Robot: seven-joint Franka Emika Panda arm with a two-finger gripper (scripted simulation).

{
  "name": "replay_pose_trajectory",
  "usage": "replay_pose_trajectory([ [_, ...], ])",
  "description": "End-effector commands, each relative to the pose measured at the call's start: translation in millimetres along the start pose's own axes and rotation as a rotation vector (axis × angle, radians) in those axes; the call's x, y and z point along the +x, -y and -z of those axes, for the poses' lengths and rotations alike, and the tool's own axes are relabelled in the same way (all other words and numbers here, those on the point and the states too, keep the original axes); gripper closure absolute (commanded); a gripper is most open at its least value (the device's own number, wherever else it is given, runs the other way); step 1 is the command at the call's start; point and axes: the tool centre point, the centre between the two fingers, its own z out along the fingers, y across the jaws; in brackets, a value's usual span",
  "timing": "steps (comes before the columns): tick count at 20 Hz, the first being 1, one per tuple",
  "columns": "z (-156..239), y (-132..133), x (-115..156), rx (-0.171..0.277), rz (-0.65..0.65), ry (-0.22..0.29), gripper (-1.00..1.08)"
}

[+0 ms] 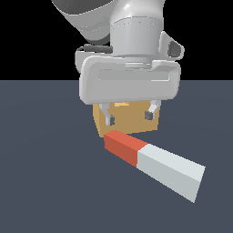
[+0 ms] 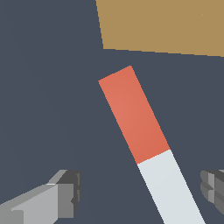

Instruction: Insert the peg into the horizontal hole in a box.

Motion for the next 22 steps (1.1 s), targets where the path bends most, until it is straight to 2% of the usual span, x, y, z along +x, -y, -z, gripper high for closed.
replay_pose_trajectory([
  [1,-6,-5,-9,-0.003,0.061,0.0,-0.92],
  [12,-33,-34,-43,-0.012,0.313,0.003,-0.92],
  [22,-44,-51,-54,-0.016,0.426,0.004,-0.92],
])
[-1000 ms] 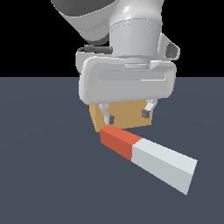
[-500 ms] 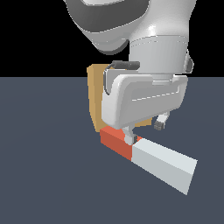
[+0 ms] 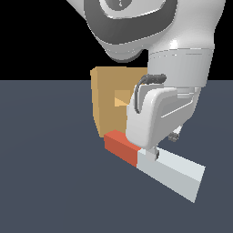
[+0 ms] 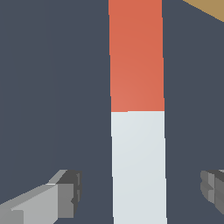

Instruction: Insert the peg into the horizontal hole in a box.

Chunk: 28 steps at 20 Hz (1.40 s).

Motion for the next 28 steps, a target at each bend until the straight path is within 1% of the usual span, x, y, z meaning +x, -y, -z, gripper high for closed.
replay_pose_trajectory([
  [1,-1,-2,-2,-0.001,0.016,0.001,-0.92],
  [8,-5,-2,-3,-0.001,0.017,0.0,-0.92],
  [18,-48,-2,-2,-0.001,0.021,0.001,-0.92],
  [24,-52,-3,-3,-0.001,0.022,0.001,-0.92],
  [25,-52,-3,-3,-0.001,0.022,0.001,1.08],
  [28,-52,-3,-3,-0.001,0.022,0.001,1.08],
])
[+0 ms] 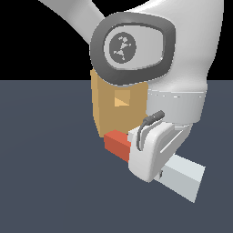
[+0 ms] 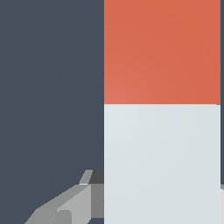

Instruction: Insert the peg into the horizontal hole in a box.

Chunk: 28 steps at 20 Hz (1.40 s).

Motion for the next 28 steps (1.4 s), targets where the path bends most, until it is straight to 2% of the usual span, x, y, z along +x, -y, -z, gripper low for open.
replay_pose_trajectory([
  [1,1,0,0,-0.001,0.0,0.001,1.08],
  [15,10,2,3,0.0,-0.048,0.0,1.08],
  [21,32,5,9,-0.001,-0.147,0.0,1.08],
  [28,70,8,20,-0.002,-0.319,0.0,1.08],
])
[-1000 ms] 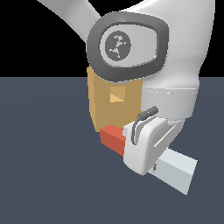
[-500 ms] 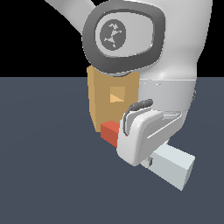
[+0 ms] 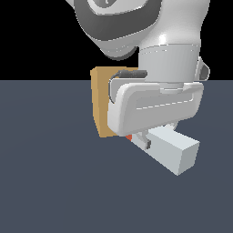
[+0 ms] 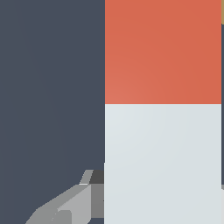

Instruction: Insert the peg into the horizontal hole in a box.

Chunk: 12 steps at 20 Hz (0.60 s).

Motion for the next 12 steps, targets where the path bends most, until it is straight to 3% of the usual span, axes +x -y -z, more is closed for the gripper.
replay_pose_trajectory([
  [1,17,1,3,-0.005,-0.062,0.003,1.08],
  [12,51,4,12,-0.005,-0.217,0.003,1.08],
])
